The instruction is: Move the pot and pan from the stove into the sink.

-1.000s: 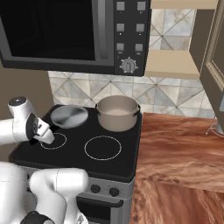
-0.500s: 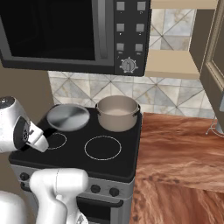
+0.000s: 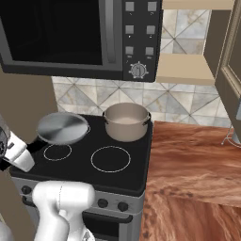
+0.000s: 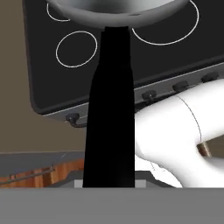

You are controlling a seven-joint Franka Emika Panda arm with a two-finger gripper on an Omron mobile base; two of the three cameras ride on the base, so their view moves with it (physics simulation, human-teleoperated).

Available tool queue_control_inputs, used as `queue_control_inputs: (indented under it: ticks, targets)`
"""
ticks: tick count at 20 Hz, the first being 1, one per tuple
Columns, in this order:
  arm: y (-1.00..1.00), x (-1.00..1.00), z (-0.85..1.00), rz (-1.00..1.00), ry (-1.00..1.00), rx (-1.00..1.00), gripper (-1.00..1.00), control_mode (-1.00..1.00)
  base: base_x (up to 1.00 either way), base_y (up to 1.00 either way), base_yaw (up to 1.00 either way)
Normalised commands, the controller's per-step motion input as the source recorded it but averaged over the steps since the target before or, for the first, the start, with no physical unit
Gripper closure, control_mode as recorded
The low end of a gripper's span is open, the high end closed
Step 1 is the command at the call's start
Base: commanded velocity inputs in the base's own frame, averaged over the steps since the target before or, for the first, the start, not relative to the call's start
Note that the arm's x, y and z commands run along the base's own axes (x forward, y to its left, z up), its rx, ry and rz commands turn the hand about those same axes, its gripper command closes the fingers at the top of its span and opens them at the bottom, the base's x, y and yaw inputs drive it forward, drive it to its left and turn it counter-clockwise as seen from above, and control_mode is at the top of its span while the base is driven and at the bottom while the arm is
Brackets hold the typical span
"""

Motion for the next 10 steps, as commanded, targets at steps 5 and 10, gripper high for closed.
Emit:
queue_control_inputs:
  ticks: [5, 10]
  targets:
    - [0.0, -0.92, 0.5, 0.0, 0.02, 0.0, 1.0, -1.0, 0.0, 0.0, 0.0]
    - [-0.08, -0.98, 0.28, 0.0, -0.1, 0.0, 1.0, -1.0, 0.0, 0.0, 0.0]
